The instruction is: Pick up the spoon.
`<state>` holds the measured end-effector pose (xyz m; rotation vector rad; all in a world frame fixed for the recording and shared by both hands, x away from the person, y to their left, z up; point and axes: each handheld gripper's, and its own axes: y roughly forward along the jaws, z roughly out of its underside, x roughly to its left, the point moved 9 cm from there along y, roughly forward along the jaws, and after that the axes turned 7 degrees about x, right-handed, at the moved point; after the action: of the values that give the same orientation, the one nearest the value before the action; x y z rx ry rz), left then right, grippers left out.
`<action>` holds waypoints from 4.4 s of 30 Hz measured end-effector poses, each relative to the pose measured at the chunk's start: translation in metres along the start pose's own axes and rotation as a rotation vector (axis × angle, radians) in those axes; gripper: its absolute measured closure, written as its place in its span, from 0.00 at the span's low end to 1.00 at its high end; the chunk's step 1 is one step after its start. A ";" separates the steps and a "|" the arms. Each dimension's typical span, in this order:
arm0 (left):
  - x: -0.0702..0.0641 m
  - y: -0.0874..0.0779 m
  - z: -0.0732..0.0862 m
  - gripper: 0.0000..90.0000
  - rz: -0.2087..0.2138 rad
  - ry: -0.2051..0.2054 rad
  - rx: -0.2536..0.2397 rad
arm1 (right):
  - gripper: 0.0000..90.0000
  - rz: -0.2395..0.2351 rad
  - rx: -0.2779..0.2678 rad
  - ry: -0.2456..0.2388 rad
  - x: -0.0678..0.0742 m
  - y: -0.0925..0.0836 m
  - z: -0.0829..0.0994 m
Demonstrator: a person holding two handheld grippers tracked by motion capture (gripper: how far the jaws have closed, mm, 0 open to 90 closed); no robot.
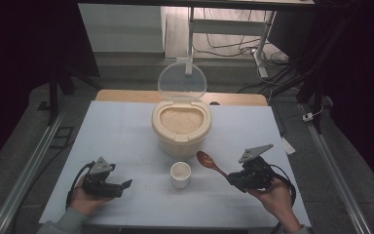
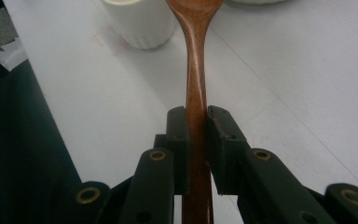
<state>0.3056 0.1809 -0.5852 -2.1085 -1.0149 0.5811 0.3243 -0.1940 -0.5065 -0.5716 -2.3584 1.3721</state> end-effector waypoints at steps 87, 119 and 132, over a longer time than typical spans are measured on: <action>-0.137 -0.001 -0.115 0.33 0.197 0.530 0.089 | 0.88 -0.048 0.051 -0.306 0.071 0.050 -0.071; -0.139 0.015 -0.093 0.76 0.159 0.724 0.218 | 0.87 -0.025 0.061 -0.425 0.093 0.052 -0.084; -0.142 0.016 -0.087 0.91 0.202 0.738 0.224 | 0.90 -0.028 0.044 -0.432 0.092 0.055 -0.086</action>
<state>0.2856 0.0244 -0.5293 -1.9830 -0.3075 -0.0196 0.2960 -0.0596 -0.5055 -0.2443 -2.6410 1.6662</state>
